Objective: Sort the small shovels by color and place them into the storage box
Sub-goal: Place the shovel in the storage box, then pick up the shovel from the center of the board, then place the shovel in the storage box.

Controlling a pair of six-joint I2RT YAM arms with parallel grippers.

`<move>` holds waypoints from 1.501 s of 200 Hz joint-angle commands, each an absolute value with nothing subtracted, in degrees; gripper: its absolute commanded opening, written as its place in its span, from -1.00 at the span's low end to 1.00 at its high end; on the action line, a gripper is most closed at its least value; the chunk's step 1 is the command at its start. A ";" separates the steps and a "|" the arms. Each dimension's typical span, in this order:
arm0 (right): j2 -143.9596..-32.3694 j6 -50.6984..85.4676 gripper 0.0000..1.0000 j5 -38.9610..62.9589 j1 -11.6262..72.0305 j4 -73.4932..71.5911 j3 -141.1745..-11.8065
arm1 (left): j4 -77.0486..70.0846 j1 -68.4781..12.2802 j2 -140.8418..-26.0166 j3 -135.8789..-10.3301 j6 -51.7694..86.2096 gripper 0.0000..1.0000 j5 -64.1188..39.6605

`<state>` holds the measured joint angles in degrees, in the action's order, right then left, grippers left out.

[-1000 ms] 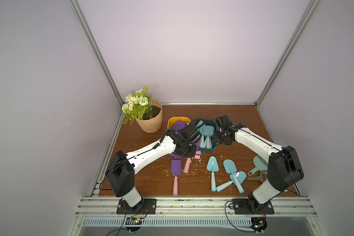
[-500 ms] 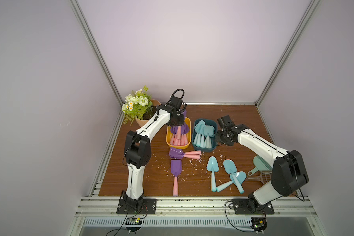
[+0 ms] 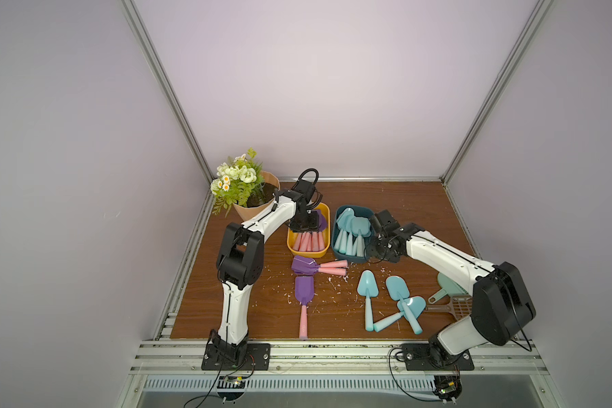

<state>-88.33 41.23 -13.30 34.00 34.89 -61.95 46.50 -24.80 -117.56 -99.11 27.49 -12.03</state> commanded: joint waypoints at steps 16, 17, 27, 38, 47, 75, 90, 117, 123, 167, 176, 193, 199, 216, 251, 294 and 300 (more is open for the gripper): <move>-86.23 45.51 0.17 -9.35 42.30 39.63 -56.36 | 42.75 -25.31 -111.95 -97.30 30.67 0.24 -11.71; -86.14 45.61 0.17 -9.25 42.51 39.72 -56.26 | 42.73 -25.36 -111.92 -97.30 30.67 0.24 -11.75; -85.03 46.52 0.17 -8.19 44.31 40.54 -55.09 | 42.63 -25.32 -112.04 -97.21 30.55 0.24 -11.76; -83.68 47.72 0.16 -7.00 46.12 41.10 -53.83 | 42.65 -25.31 -112.52 -97.12 30.08 0.24 -12.16; -82.79 48.84 0.16 -5.94 47.55 41.71 -52.87 | 42.58 -25.36 -112.67 -96.95 30.06 0.24 -12.38; -82.24 50.88 0.16 -4.07 51.89 42.23 -49.91 | 42.63 -25.40 -112.76 -96.59 29.67 0.24 -12.88; -82.18 51.47 0.15 -1.86 53.39 39.97 -47.51 | 42.54 -25.40 -112.70 -96.42 29.25 0.24 -12.79; -83.25 53.26 0.03 1.14 54.72 36.88 -44.02 | 42.50 -25.37 -112.22 -95.65 28.83 0.24 -12.76; -83.46 53.58 -0.04 1.12 54.97 36.51 -43.53 | 42.30 -25.40 -111.95 -95.35 28.73 0.24 -12.79; -81.82 55.21 -0.79 -5.77 55.37 39.69 -47.32 | 41.71 -25.40 -110.24 -92.85 28.21 0.24 -12.32; -81.30 56.38 -0.83 -10.06 55.37 42.93 -50.36 | 41.58 -25.33 -109.85 -92.41 28.08 0.24 -12.27; -80.93 58.85 -0.91 -18.61 55.11 49.35 -57.33 | 41.22 -25.31 -109.14 -91.59 27.99 0.24 -12.15; -81.23 59.35 -0.92 -21.50 55.02 51.38 -60.19 | 41.06 -25.31 -108.84 -91.29 28.04 0.24 -12.06; -83.07 59.01 -0.93 -28.11 54.62 55.20 -67.73 | 40.69 -25.21 -108.14 -90.75 27.95 0.24 -11.77; -89.54 49.26 -0.96 -28.09 48.93 53.01 -79.16 | 40.26 -24.97 -107.01 -89.79 27.49 0.24 -11.42; -95.67 42.29 -0.96 -16.75 37.07 39.88 -81.09 | 39.51 -24.78 -105.54 -87.84 27.27 0.24 -11.43; -96.80 41.75 -0.96 -16.25 36.35 39.18 -81.59 | 39.46 -24.78 -105.39 -87.51 27.20 0.24 -11.50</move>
